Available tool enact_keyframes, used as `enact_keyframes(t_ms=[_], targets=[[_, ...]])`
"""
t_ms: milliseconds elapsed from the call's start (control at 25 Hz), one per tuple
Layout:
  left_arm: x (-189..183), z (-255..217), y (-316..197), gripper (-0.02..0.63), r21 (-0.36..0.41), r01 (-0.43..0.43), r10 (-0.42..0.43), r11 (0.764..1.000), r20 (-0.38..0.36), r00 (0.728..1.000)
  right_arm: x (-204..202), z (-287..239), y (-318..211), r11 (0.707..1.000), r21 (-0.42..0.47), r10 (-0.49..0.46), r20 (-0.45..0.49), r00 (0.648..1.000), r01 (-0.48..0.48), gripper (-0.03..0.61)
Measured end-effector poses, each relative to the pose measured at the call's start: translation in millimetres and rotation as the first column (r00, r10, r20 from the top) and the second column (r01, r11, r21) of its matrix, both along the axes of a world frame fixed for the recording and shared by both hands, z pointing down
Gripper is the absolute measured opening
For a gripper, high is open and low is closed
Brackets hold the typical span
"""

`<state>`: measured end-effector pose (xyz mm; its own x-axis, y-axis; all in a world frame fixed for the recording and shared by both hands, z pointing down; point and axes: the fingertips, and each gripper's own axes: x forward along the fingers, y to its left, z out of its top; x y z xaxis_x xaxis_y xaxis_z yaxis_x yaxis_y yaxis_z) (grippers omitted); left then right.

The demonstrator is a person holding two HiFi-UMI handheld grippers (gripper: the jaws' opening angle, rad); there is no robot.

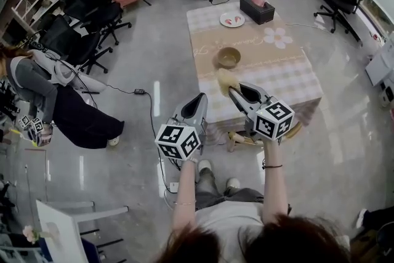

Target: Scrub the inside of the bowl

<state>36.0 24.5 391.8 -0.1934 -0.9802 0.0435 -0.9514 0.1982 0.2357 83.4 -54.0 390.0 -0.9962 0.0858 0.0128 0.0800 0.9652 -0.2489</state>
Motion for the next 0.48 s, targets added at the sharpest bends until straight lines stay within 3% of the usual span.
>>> enact_keyframes(t_ms=[480], targets=[[-60.1,8.6,-53.5,0.011,0.0,-0.151,0.151,0.989,-0.007,0.989,-40.7,11.4,-41.0,0.991,0.005,0.137,-0.013,0.99,-0.137,0.08]])
